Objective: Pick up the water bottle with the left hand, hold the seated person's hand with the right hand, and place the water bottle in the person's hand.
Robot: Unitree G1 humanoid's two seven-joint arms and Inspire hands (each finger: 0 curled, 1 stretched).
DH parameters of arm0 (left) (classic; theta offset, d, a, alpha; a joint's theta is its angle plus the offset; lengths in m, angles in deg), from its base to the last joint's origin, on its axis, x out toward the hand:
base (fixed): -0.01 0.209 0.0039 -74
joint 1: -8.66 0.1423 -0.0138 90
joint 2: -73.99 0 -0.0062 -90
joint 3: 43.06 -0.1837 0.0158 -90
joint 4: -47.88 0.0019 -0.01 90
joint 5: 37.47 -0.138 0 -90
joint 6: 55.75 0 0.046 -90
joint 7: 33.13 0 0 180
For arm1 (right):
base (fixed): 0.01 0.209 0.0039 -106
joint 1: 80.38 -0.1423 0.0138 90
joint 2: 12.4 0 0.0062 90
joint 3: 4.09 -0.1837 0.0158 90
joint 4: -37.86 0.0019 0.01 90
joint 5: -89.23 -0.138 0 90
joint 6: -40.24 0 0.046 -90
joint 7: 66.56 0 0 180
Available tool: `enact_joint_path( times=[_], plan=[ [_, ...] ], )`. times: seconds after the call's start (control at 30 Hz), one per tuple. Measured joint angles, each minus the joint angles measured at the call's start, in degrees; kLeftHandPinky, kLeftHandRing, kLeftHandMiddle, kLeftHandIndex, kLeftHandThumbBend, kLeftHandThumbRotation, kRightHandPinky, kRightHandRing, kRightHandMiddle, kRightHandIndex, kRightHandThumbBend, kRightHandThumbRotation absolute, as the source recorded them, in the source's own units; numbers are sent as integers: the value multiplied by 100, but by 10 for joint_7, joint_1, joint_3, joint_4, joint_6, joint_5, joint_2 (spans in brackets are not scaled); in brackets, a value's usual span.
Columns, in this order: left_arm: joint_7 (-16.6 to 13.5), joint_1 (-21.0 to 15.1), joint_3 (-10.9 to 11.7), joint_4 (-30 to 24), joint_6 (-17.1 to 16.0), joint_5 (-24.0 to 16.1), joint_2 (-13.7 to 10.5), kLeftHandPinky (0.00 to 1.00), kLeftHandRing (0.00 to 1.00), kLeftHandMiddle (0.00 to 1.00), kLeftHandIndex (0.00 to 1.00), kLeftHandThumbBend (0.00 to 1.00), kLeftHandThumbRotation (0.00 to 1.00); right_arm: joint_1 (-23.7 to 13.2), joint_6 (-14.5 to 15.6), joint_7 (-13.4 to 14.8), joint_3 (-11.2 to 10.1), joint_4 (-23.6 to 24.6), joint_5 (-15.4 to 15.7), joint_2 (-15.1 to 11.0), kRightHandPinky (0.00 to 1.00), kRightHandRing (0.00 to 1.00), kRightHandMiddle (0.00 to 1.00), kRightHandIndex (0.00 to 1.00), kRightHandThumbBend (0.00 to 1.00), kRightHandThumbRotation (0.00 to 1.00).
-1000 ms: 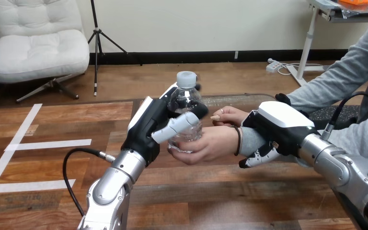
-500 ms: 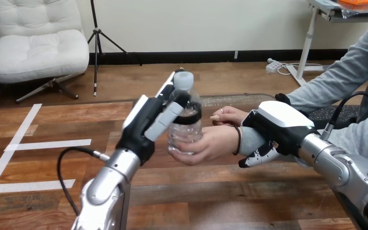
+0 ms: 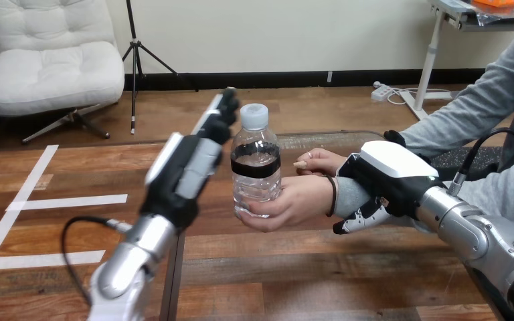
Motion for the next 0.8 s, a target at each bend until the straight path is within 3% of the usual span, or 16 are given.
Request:
enact_joint_path(
  times=[0.37,0.8],
  plan=[
    [0,46,27,-71,24,40,-14,100,100,100,100,100,99,0,0,0,0,0,0,0,16,20,25,26,66,0],
    [-12,108,58,-152,34,65,-27,100,100,100,99,100,100,0,0,0,0,0,-1,0,16,21,28,30,74,1]
  ],
)
